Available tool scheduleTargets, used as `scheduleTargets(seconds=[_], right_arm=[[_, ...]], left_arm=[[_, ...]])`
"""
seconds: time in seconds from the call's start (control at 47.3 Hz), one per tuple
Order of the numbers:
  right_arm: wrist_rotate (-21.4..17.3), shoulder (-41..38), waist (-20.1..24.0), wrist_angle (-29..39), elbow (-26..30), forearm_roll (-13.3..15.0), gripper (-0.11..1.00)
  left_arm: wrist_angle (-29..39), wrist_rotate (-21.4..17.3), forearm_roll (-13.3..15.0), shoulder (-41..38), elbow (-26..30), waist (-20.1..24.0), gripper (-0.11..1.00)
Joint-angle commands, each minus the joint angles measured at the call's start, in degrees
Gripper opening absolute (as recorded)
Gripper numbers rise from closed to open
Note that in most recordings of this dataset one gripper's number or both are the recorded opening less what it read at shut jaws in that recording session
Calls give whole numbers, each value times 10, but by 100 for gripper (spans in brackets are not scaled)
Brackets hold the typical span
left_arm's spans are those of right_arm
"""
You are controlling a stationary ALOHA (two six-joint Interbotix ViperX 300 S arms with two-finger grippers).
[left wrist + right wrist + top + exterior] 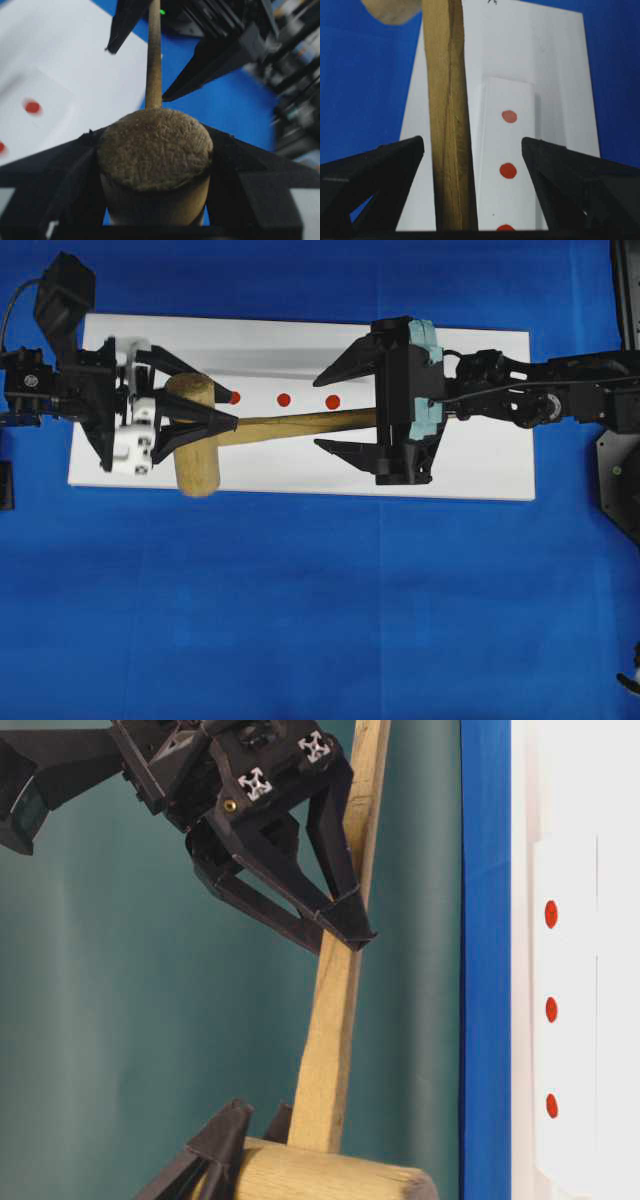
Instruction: Hit the mark with a hammer.
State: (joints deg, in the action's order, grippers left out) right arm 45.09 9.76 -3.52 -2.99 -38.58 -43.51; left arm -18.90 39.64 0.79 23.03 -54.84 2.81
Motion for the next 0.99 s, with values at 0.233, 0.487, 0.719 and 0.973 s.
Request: scheduleTargets(seconds=[0.233,0.487,0.719,0.973], right_arm=[[-1,-1,0,-2,16,8,93],[-1,-3,0,-2,17,14,93],[-1,-3,0,-1,16,20,91],[2,-3,0,17,17,39,28]], left_arm=[[-4,196,1,11,16,-3,44],[-6,249,1,8,18,-4,44],[-4,251,1,11,17,-3,44],[-1,250,0,8,18,-6,44]])
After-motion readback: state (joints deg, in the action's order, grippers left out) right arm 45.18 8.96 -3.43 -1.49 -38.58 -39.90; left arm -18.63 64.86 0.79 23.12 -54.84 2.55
